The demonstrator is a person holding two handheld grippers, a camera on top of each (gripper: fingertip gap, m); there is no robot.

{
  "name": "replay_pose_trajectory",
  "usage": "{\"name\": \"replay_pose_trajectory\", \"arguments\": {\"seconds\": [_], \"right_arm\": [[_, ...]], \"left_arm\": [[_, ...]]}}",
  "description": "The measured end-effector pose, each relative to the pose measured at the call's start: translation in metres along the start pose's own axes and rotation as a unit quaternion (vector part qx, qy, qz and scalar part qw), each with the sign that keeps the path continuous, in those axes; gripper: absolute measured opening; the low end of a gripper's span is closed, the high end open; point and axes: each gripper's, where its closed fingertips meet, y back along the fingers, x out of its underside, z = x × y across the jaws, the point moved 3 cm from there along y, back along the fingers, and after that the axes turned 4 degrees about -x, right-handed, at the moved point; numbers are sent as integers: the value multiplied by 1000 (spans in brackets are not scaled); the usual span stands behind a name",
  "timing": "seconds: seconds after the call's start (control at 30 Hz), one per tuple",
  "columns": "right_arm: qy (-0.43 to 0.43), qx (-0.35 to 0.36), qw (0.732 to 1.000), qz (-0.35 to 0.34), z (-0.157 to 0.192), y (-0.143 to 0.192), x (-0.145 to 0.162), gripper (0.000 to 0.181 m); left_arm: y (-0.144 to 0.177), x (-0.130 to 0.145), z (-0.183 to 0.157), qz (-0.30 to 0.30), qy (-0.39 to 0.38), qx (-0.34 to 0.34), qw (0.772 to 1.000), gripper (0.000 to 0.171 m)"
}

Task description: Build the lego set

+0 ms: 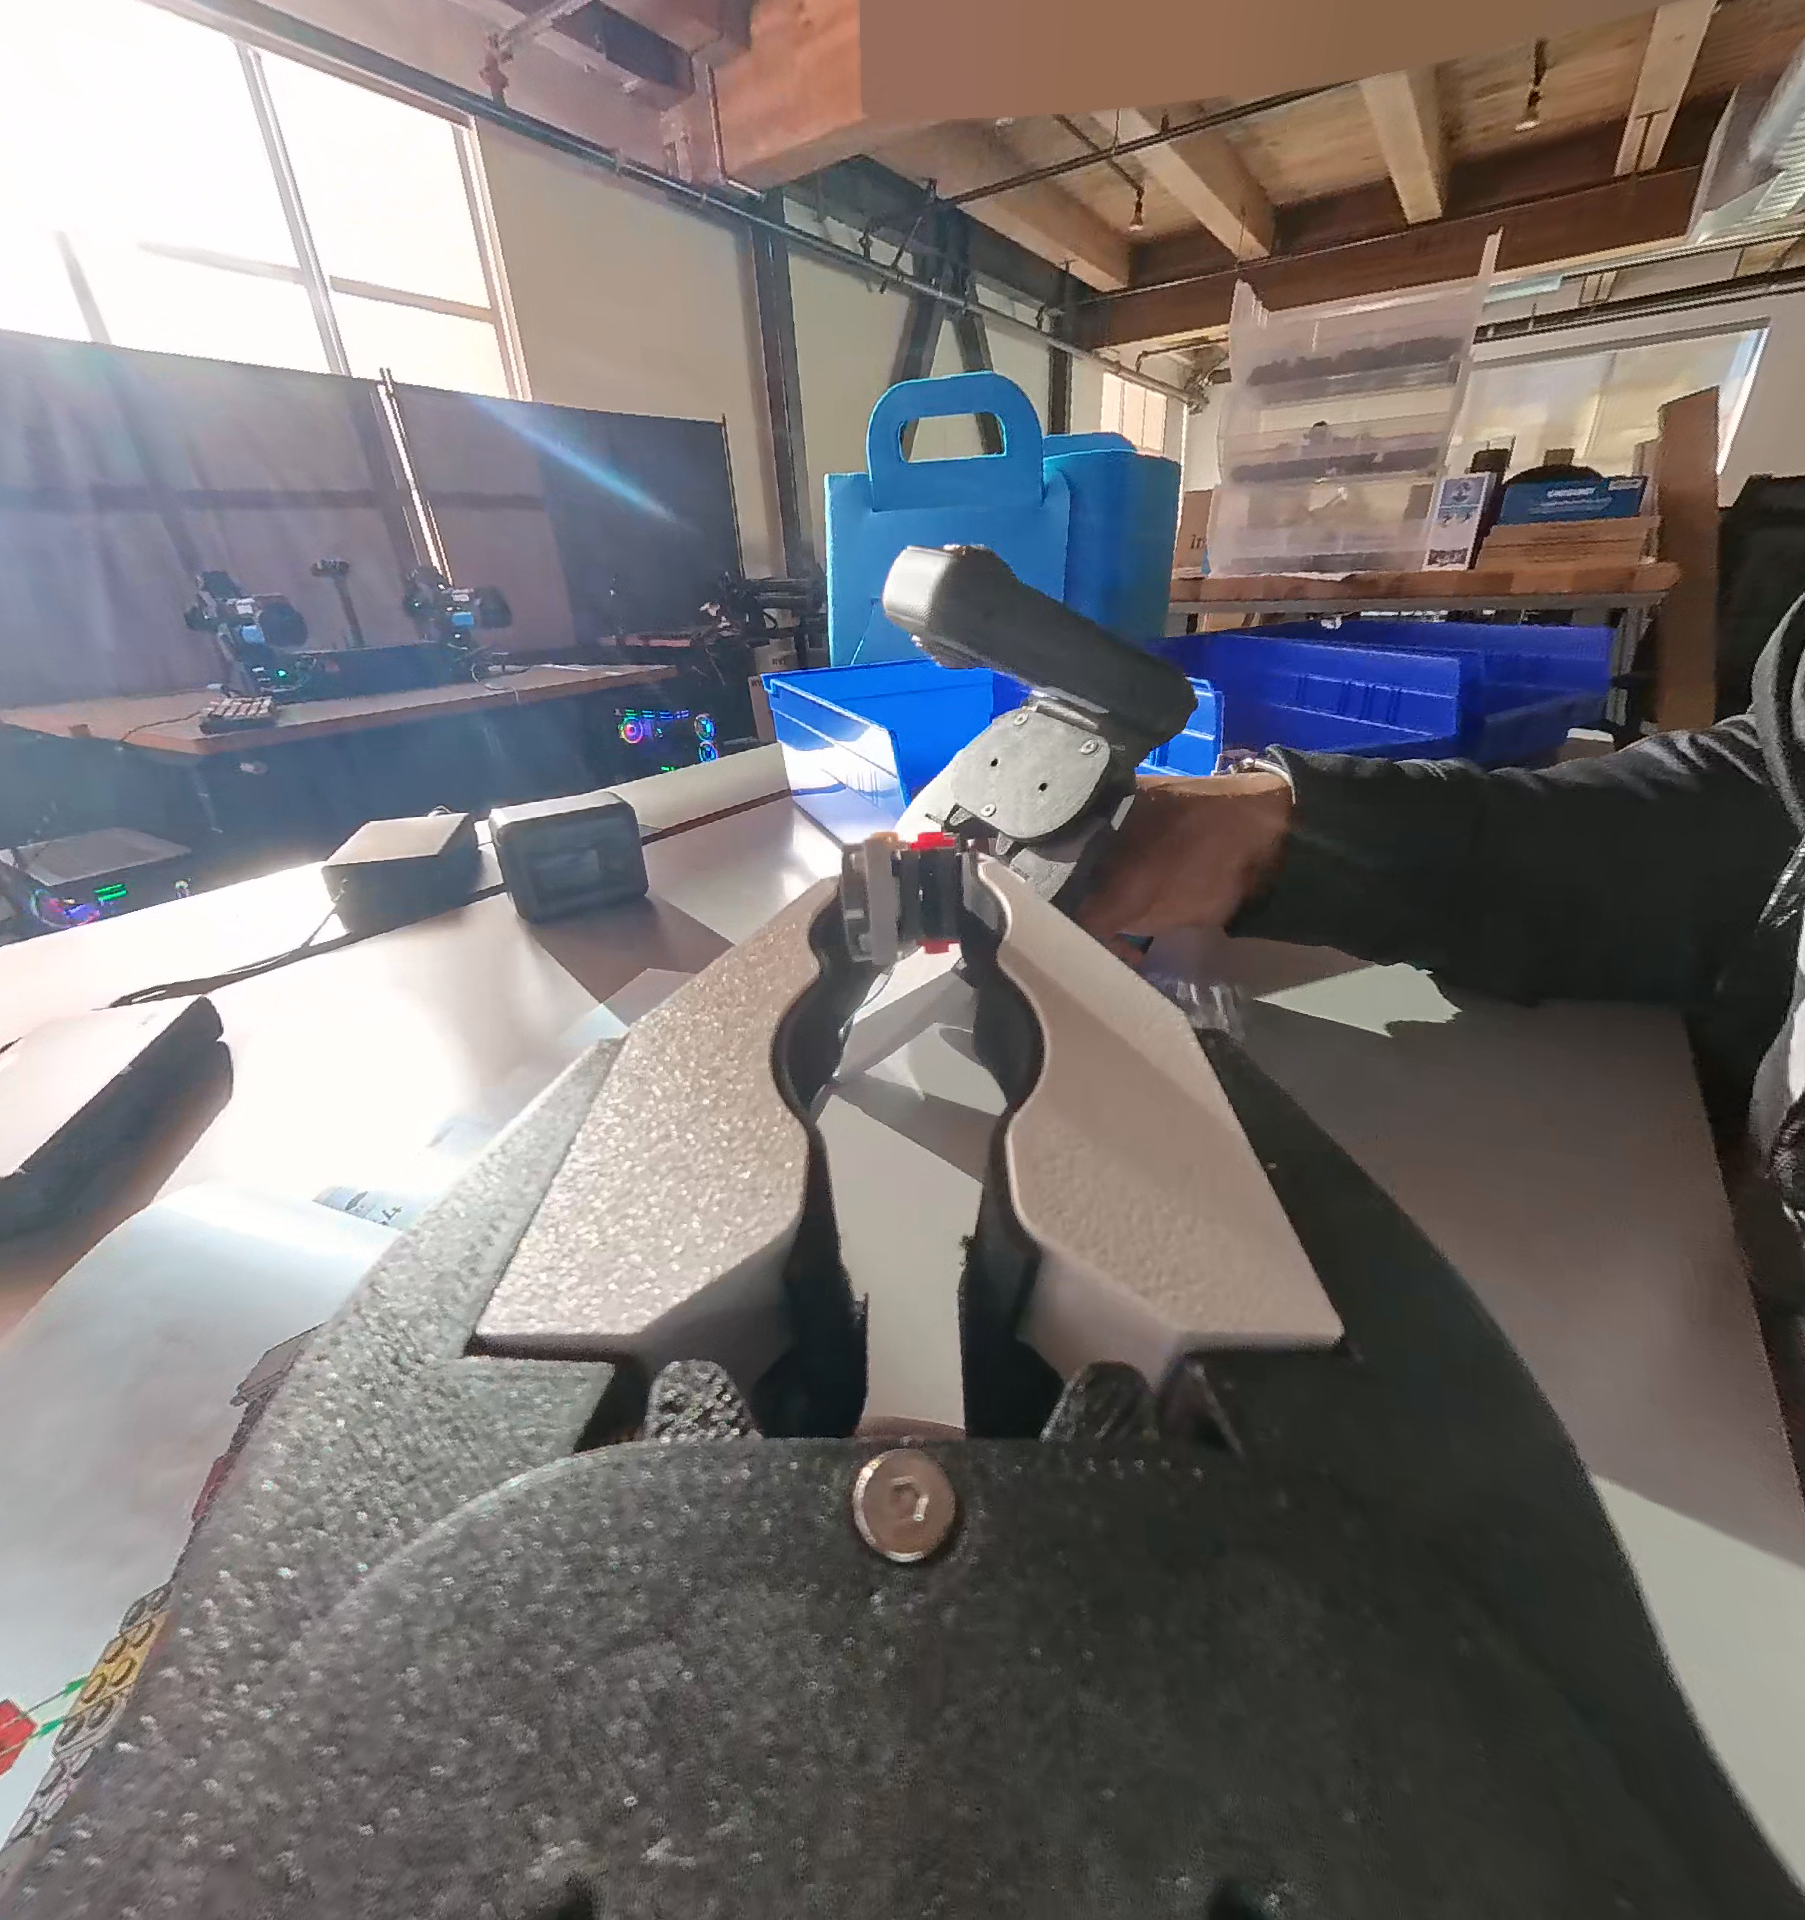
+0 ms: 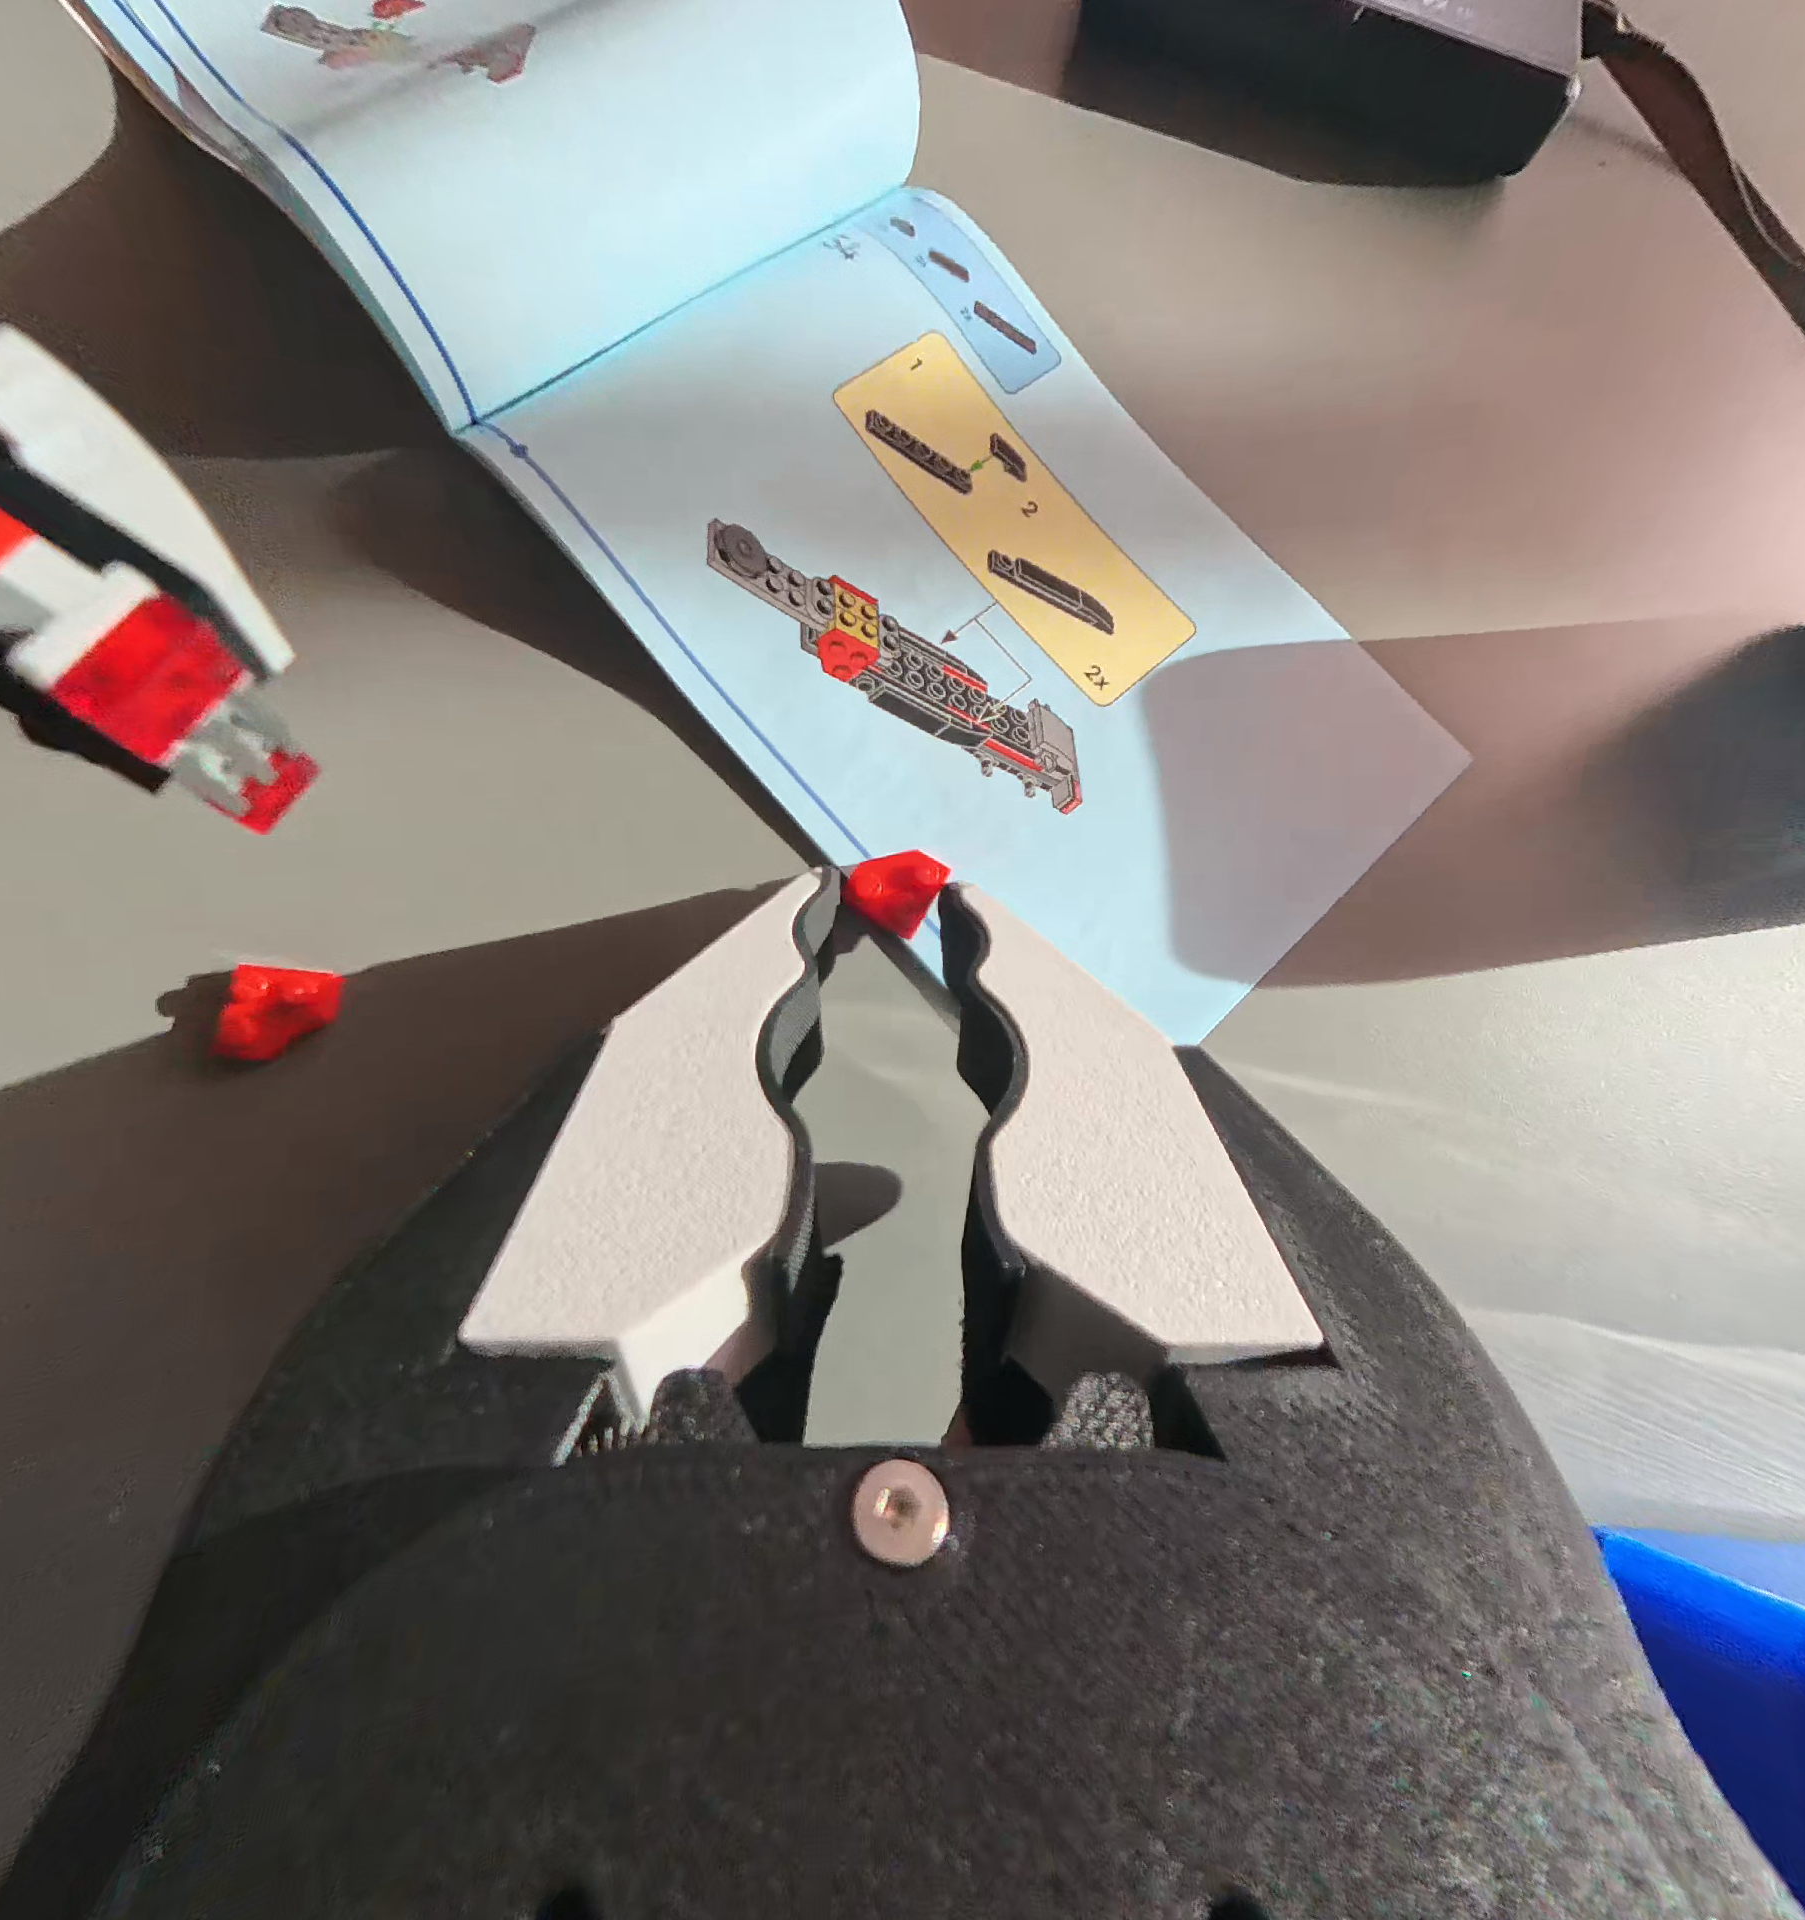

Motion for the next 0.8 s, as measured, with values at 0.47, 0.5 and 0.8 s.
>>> {"name": "replay_pose_trajectory", "arguments": {"seconds": [0.47, 0.5, 0.8], "right_arm": [[147, -137, 966, -166, 35, 104, -82, 20], [174, -165, 954, -180, 46, 113, -91, 20], [342, -329, 866, -158, 110, 130, -126, 19]], "left_arm": [[6, -15, -9, -56, 17, 46, 997, 20], [6, -17, -12, -62, 21, 56, 996, 20], [9, -23, -30, -85, 10, 107, 991, 19]]}}
